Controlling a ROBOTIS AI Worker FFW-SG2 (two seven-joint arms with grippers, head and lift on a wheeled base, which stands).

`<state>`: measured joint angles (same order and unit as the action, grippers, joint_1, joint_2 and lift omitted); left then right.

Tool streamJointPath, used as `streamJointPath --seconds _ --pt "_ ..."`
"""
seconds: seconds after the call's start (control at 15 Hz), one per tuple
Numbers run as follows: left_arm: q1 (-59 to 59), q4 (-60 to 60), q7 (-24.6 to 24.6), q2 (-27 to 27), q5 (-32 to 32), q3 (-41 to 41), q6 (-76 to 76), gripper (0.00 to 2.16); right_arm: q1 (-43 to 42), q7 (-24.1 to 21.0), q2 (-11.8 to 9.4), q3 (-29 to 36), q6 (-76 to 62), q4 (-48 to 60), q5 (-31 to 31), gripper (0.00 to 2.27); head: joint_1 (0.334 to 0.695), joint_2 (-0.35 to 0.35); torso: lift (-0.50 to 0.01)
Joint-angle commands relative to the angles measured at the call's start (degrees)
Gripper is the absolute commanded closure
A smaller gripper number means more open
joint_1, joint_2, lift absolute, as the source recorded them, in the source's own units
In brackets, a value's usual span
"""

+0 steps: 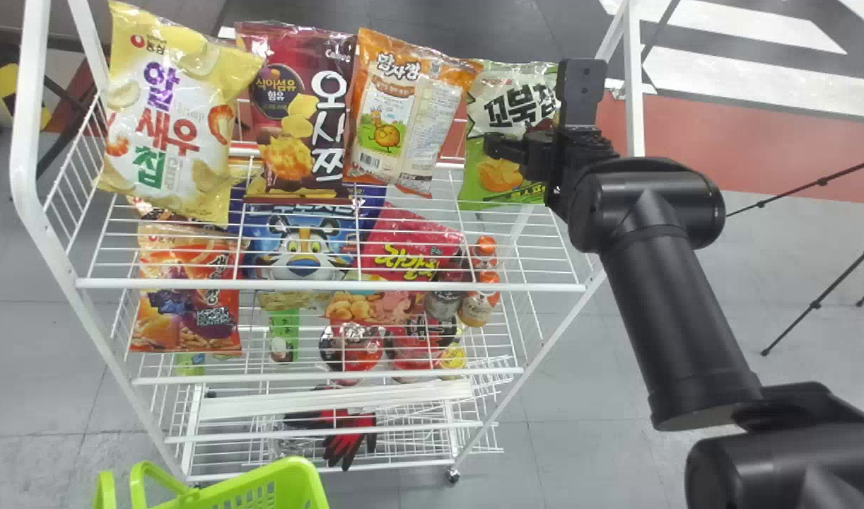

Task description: Hold basket handle with left hand then pick Gkobukchip with right hand and place into basket

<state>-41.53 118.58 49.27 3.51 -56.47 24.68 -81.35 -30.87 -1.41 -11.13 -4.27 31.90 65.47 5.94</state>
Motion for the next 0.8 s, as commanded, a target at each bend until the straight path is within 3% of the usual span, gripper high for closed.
streamJointPath --seconds 0.0,0.4,0.47,0.53,0.6,0.67,0.73 --pt "-0.05 -0.1 0.13 0.0 -0.04 0.19 0.0 1.89 -2.26 0.0 0.06 -0.3 -0.12 -3.94 -0.67 0.04 0.695 -0.255 0.0" --pt "-0.05 -0.28 0.39 0.0 -0.04 0.28 0.0 1.89 -4.11 0.36 0.06 -0.3 0.05 -6.85 -0.76 0.35 0.695 -0.261 0.0" --pt "-0.05 -0.36 0.48 0.0 -0.13 0.28 0.0 1.89 -4.37 0.97 -0.03 -0.3 0.41 -7.11 -0.85 0.58 0.695 -0.262 0.0" --pt "-0.05 -0.54 0.57 0.0 -0.04 0.37 0.0 1.89 -4.46 1.76 -0.03 -0.3 1.64 -7.2 -1.37 1.06 0.695 -0.262 0.0" --pt "-0.05 -0.54 0.57 0.0 -0.13 0.37 0.0 1.89 -4.46 1.41 0.06 -0.57 1.81 -7.2 -1.9 1.77 0.695 -0.261 0.0" --pt "-0.05 -0.54 0.57 -0.09 -0.04 0.37 0.0 1.89 -4.46 1.06 0.23 -0.66 2.52 -7.2 -2.16 2.16 0.695 -0.261 0.0" --pt "-0.05 -0.54 0.66 -0.09 -0.04 0.37 0.0 1.89 -4.46 1.06 0.32 -0.92 2.52 -7.2 -2.43 2.25 0.695 -0.262 0.0"
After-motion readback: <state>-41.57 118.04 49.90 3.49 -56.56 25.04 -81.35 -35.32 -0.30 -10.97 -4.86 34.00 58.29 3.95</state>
